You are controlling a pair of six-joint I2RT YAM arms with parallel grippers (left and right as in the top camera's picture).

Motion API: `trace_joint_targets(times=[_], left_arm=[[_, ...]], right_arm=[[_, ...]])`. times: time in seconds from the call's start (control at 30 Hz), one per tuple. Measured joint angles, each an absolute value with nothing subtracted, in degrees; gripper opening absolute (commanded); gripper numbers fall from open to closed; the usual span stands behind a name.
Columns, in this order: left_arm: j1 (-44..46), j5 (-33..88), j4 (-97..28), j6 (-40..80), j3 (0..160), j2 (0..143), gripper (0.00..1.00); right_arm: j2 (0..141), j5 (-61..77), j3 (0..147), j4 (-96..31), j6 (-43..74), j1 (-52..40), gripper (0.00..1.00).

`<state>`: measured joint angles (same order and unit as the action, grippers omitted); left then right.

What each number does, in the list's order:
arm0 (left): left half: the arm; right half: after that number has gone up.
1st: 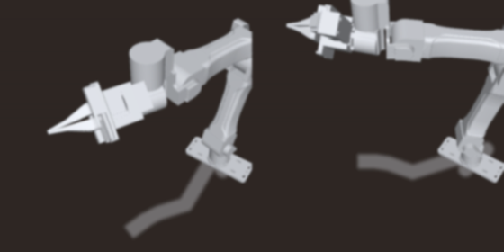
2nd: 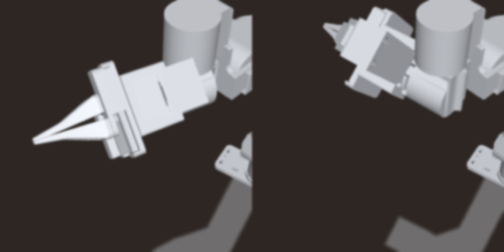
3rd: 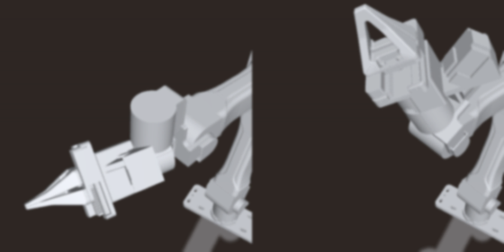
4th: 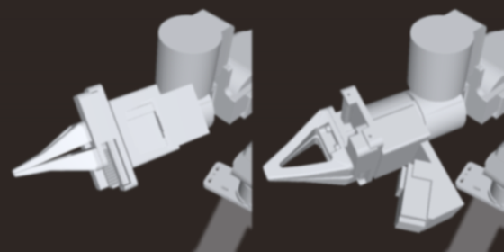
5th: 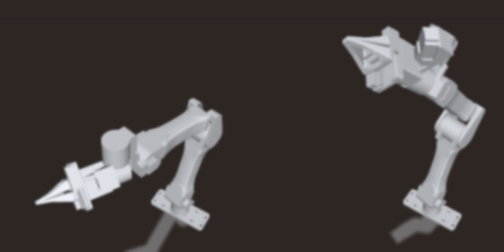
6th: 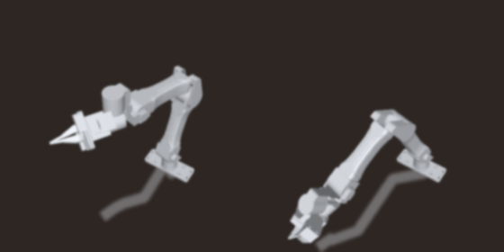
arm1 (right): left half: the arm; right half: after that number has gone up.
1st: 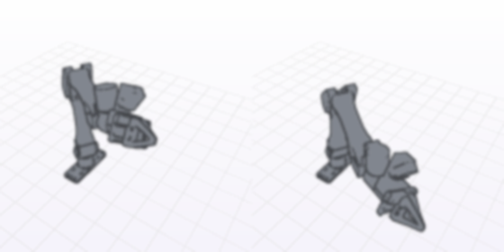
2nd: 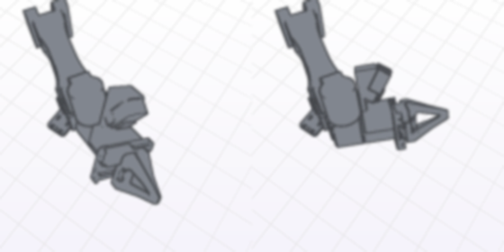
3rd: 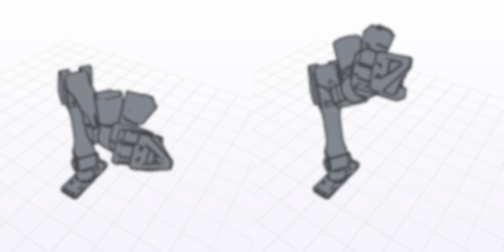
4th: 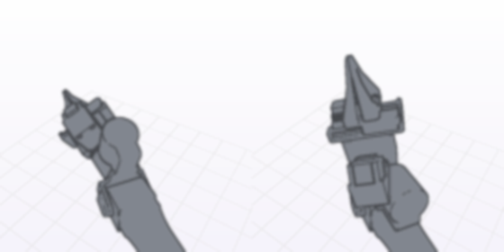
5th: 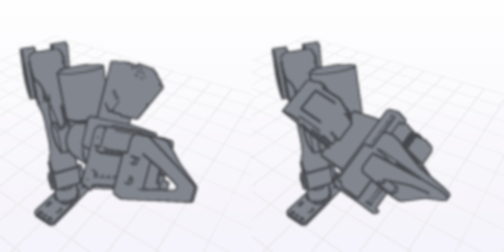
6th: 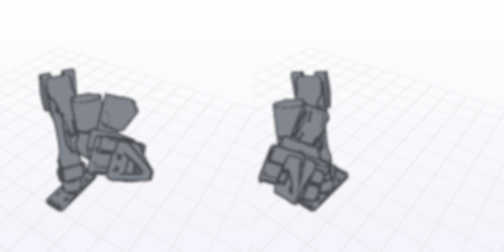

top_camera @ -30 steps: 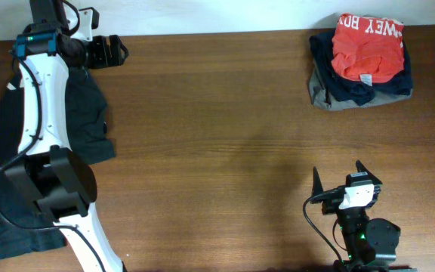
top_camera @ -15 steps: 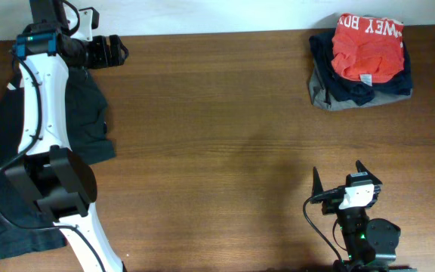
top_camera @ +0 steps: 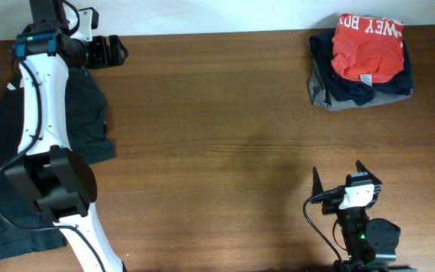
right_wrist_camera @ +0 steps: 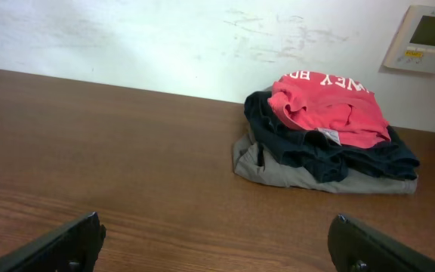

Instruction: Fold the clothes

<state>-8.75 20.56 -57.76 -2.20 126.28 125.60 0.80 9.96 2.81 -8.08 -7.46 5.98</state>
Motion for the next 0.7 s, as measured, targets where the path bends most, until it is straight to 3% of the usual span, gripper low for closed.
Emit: trace_joint_targets(times=[0.23, 0.5, 0.7], left_arm=[[-5.7, 13.8, -60.5, -2.3, 126.2, 122.0, 0.99], [4.4, 8.4, -60.4, -15.7, 126.4, 101.4, 0.99], [4.4, 7.6, -53.5, -15.0, 116.6, 94.0, 0.99]], right_arm=[[0.8, 10.0, 2.8, -8.1, -7.5, 6.0, 0.99], [0.8, 10.0, 2.8, -8.1, -7.5, 6.0, 0.99], [0.8, 10.0, 2.8, -8.1, -7.5, 6.0, 0.99]])
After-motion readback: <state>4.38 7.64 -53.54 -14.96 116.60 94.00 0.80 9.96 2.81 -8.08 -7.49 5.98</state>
